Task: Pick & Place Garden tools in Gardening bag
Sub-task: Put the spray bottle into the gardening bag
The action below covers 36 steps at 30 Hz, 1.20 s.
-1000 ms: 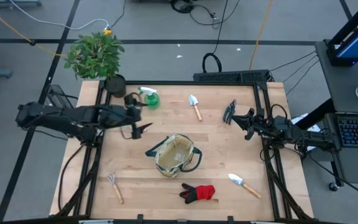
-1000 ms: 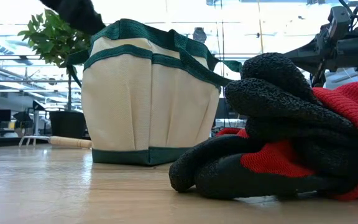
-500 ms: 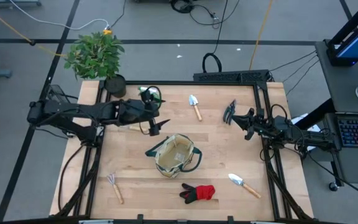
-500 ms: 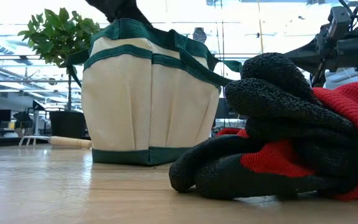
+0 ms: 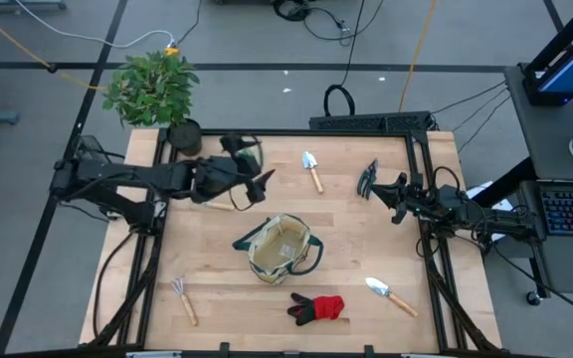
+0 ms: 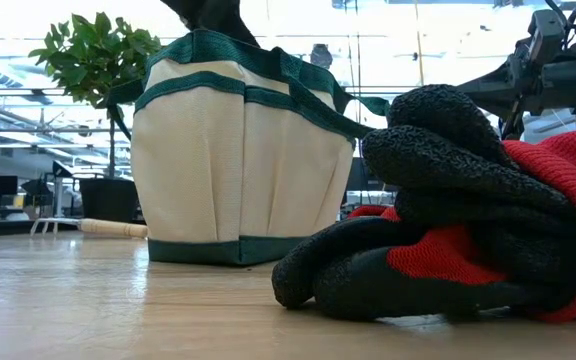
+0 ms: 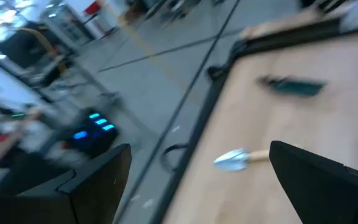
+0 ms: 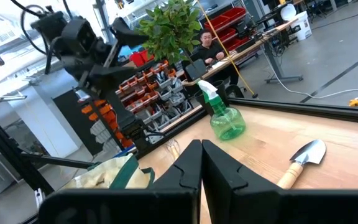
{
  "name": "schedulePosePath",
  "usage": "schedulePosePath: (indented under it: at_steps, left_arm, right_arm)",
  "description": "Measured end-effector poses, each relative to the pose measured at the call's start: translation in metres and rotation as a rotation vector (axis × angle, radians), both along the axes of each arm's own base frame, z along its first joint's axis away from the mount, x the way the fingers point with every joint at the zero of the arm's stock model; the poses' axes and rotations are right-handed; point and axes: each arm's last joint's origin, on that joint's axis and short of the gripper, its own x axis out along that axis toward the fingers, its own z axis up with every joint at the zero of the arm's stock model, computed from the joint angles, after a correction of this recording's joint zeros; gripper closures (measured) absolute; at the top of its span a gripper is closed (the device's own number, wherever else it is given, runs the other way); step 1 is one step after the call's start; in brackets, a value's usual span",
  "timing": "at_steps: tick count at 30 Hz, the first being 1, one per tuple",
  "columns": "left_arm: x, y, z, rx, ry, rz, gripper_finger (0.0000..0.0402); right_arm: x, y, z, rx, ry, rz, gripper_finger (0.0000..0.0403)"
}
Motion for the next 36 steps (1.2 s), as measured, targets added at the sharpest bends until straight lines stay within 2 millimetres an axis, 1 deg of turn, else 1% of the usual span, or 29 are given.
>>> schedulePosePath:
  at_steps: [2, 6, 8, 10, 14, 18, 23, 31, 36]
  left_arm:
    - [0.009, 0.005, 0.006, 0.027, 0.054, 0.036, 0.0011]
    - [0.028, 0.018, 0.003, 0.026, 0.222, 0.078, 0.0011]
    - [0.034, 0.027, 0.001, 0.017, 0.286, 0.101, 0.0011]
    - [0.04, 0.038, 0.003, 0.001, 0.305, 0.138, 0.0011]
    - [0.045, 0.059, 0.003, -0.043, 0.384, 0.164, 0.0011]
    - [0.044, 0.08, 0.003, -0.147, 0.427, 0.179, 0.0011]
    - [0.034, 0.103, -0.009, -0.255, 0.527, 0.247, 0.0011]
    - [0.025, 0.122, -0.019, -0.346, 0.597, 0.265, 0.0011]
    - [0.021, 0.125, -0.028, -0.38, 0.68, 0.282, 0.0011]
  right_arm:
    - [0.0, 0.0, 0.0, 0.0, 0.001, 0.0, 0.0403]
    - [0.0, 0.0, 0.0, 0.0, 0.003, 0.0, 0.0403]
    - [0.0, 0.0, 0.0, 0.0, 0.003, 0.0, 0.0403]
    - [0.0, 0.0, 0.0, 0.0, 0.003, 0.0, 0.0403]
    - [0.0, 0.0, 0.0, 0.0, 0.003, 0.0, 0.0403]
    - [0.0, 0.0, 0.0, 0.0, 0.004, 0.0, 0.0403]
    - [0.0, 0.0, 0.0, 0.0, 0.003, 0.0, 0.0403]
    - [0.0, 0.0, 0.0, 0.0, 0.004, 0.0, 0.0403]
    - [0.0, 0.0, 0.0, 0.0, 0.004, 0.0, 0.0403]
